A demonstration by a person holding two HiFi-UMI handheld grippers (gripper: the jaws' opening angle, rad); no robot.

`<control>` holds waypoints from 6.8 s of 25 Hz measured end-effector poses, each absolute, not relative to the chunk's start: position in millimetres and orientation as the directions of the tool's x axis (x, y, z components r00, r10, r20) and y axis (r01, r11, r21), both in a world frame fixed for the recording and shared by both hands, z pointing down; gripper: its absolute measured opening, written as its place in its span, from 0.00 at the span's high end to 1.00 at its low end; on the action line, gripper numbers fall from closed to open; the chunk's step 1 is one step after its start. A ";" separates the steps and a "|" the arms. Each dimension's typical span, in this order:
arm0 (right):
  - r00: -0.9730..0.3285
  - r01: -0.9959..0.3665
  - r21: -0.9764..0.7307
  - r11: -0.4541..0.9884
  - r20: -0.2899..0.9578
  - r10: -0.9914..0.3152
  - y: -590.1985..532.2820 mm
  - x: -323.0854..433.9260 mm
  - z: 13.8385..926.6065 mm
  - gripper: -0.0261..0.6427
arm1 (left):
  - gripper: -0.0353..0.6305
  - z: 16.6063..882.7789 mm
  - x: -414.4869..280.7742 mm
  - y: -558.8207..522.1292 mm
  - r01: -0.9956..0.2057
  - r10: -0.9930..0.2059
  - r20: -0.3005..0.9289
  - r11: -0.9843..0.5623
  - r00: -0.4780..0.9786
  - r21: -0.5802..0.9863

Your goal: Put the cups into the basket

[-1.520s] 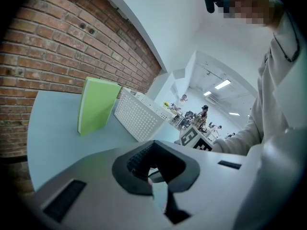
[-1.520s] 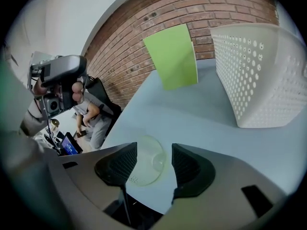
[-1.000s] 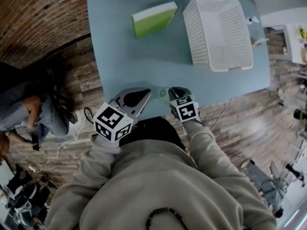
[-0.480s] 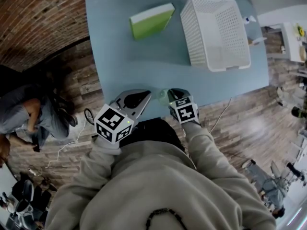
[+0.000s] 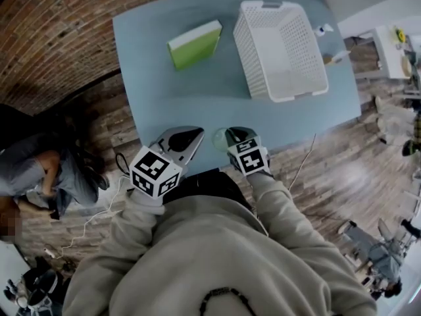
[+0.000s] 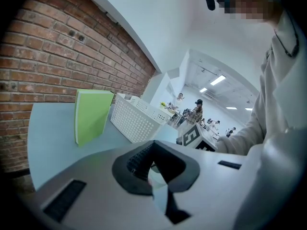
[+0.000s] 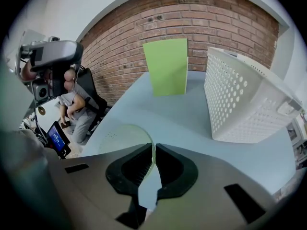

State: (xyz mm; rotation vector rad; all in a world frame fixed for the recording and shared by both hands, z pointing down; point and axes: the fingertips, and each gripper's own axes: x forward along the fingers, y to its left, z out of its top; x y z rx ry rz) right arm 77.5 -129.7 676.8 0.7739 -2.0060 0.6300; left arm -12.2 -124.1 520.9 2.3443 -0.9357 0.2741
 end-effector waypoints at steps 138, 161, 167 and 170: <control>-0.404 -0.806 -0.025 0.591 0.753 -0.520 -406.2 183.3 556.0 0.94 | 0.95 445.7 38.5 -271.2 -0.702 -0.669 0.250 -0.580 0.700 0.412; -0.827 -0.554 -0.328 0.765 0.112 -0.551 -226.6 92.5 302.8 0.94 | 0.95 291.6 38.8 -211.1 -0.686 -0.698 0.049 -0.686 0.715 0.244; -0.823 -0.564 -0.298 0.770 0.125 -0.555 -216.7 85.9 304.1 0.94 | 0.95 289.8 41.5 -201.0 -0.687 -0.695 0.058 -0.689 0.717 0.233; -0.819 -0.569 -0.297 0.767 0.125 -0.559 -214.4 89.4 305.0 0.94 | 0.95 290.4 41.9 -199.9 -0.687 -0.696 0.060 -0.687 0.716 0.238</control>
